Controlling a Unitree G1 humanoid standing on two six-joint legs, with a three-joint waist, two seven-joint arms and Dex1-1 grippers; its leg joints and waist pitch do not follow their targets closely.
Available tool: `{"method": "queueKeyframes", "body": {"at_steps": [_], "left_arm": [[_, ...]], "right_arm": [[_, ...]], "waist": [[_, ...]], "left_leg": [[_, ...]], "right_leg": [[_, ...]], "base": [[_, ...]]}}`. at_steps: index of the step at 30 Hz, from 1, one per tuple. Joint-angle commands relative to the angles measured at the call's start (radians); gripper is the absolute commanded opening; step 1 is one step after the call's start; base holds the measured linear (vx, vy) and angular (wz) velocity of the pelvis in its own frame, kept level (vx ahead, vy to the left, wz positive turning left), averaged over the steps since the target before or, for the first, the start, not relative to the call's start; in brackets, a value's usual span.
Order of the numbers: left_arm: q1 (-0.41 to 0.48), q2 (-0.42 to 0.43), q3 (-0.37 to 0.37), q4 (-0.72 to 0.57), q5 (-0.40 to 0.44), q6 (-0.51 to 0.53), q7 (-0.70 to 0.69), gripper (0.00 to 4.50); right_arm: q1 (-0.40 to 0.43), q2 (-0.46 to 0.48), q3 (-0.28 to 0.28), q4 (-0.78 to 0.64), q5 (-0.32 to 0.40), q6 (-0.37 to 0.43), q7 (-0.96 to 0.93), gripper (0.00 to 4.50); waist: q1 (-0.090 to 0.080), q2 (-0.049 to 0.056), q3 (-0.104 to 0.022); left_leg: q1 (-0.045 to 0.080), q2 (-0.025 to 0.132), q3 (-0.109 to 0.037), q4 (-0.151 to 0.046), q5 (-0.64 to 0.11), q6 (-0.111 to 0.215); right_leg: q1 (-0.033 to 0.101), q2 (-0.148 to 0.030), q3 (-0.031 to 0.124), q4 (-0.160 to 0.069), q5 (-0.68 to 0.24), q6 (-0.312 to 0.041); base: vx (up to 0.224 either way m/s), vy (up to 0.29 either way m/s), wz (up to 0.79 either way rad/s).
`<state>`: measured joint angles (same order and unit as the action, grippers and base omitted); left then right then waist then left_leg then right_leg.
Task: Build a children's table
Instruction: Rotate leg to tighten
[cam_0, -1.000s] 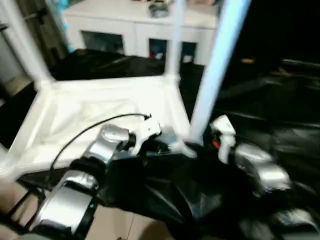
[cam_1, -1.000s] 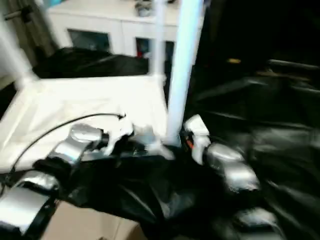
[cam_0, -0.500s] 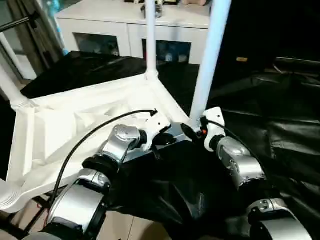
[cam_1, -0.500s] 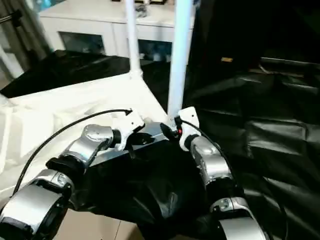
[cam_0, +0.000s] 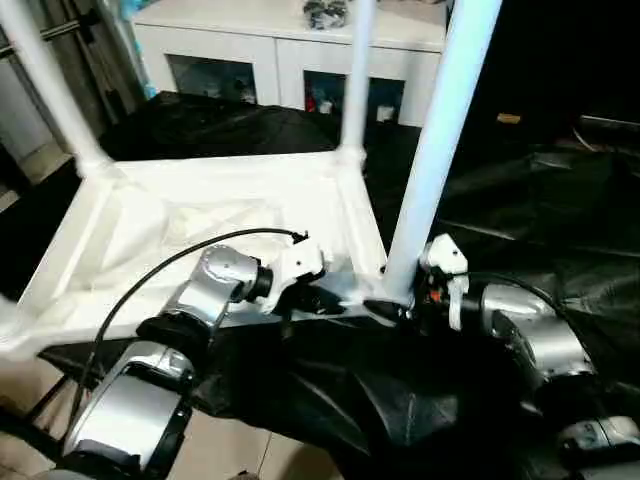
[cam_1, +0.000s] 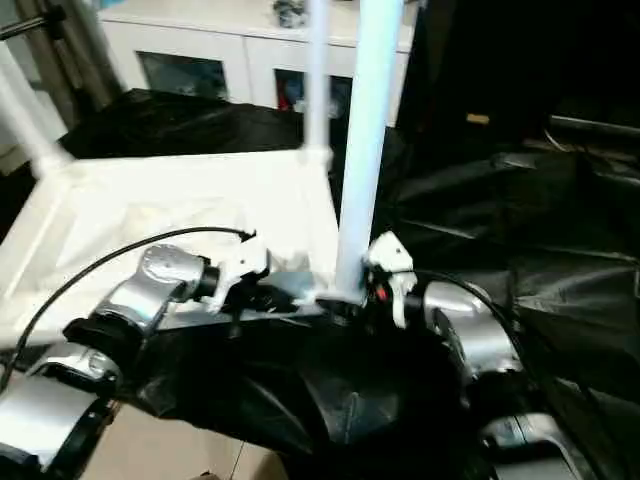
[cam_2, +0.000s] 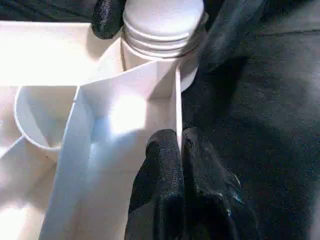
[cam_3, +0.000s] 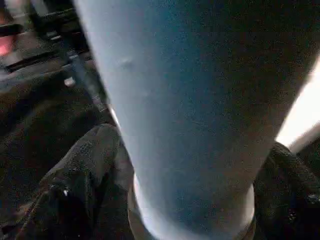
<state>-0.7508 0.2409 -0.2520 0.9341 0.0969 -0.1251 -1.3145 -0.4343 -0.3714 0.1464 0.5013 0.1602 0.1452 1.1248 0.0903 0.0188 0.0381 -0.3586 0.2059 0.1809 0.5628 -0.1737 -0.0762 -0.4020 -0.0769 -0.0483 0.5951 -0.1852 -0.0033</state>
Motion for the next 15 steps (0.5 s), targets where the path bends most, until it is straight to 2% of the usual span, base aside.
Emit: {"method": "queueKeyframes", "body": {"at_steps": [1, 4, 11, 14, 15], "left_arm": [[0.005, -0.003, -0.019, -0.003, -0.004, -0.01, -0.027, 0.0], [0.006, 0.003, -0.019, -0.006, -0.01, -0.008, -0.038, 0.0], [0.011, -0.006, -0.016, -0.009, -0.016, -0.006, -0.045, 0.0], [-0.002, -0.026, -0.007, 0.01, -0.002, 0.004, 0.036, 0.0], [-0.009, -0.035, 0.0, 0.019, 0.0, 0.01, 0.072, 0.0]], "right_arm": [[0.016, 0.002, 0.058, -0.036, 0.008, 0.015, 0.063, 3.56], [0.024, -0.006, 0.065, -0.048, 0.01, 0.021, 0.081, 3.17], [0.039, 0.005, 0.069, -0.068, 0.015, 0.044, 0.086, 2.79], [0.031, 0.041, 0.044, -0.031, 0.004, 0.034, 0.0, 2.75], [0.024, 0.057, 0.032, -0.008, -0.006, 0.029, -0.048, 2.74]], "waist": [[0.002, -0.012, -0.051], [0.003, -0.015, -0.052], [0.005, -0.016, -0.056], [0.005, -0.015, -0.055], [0.002, -0.014, -0.05]], "left_leg": [[0.005, 0.026, 0.001, -0.058, -0.232, 0.067], [0.003, 0.026, 0.001, -0.057, -0.219, 0.061], [0.0, 0.024, 0.002, -0.051, -0.17, 0.076], [0.0, 0.023, 0.002, -0.051, -0.178, 0.074], [0.002, 0.023, 0.002, -0.055, -0.209, 0.059]], "right_leg": [[0.05, -0.057, 0.033, -0.072, -0.196, -0.238], [0.052, -0.057, 0.033, -0.067, -0.17, -0.24], [0.055, -0.056, 0.032, -0.059, -0.097, -0.253], [0.054, -0.057, 0.031, -0.062, -0.11, -0.252], [0.05, -0.059, 0.031, -0.069, -0.174, -0.242]], "base": [[0.0, 0.0, 0.0], [0.0, 0.0, 0.0], [0.0, 0.0, 0.0], [0.0, 0.0, 0.0], [0.0, 0.0, 0.0]]}}
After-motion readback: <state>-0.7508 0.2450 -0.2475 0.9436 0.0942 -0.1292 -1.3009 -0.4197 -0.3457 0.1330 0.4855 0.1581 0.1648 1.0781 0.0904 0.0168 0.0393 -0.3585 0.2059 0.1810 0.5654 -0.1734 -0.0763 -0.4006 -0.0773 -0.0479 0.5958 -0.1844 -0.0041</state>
